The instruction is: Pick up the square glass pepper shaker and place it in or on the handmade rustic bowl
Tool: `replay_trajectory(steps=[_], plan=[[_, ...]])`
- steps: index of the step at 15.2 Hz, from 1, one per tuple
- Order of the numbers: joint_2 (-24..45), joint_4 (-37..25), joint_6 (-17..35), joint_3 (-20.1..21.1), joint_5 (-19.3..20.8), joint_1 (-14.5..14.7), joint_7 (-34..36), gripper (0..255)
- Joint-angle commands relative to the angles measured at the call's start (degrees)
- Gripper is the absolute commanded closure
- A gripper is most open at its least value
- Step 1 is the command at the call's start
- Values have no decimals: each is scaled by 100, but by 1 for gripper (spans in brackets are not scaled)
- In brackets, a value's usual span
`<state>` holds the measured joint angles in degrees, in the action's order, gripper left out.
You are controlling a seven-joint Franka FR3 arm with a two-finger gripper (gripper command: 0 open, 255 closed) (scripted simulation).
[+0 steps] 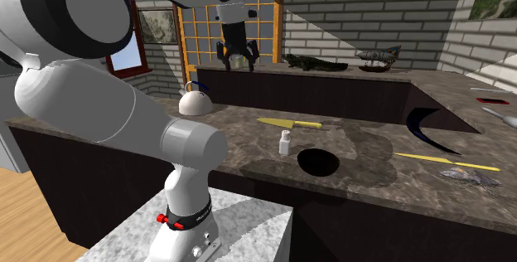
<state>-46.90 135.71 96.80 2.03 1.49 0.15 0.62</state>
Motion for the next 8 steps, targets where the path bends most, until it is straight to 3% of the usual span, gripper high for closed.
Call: replay_trajectory(steps=[1,8], plan=[[0,0,0,0,0,0,0,0],[-321,1289,1180,-802,312,-142,-886,0]])
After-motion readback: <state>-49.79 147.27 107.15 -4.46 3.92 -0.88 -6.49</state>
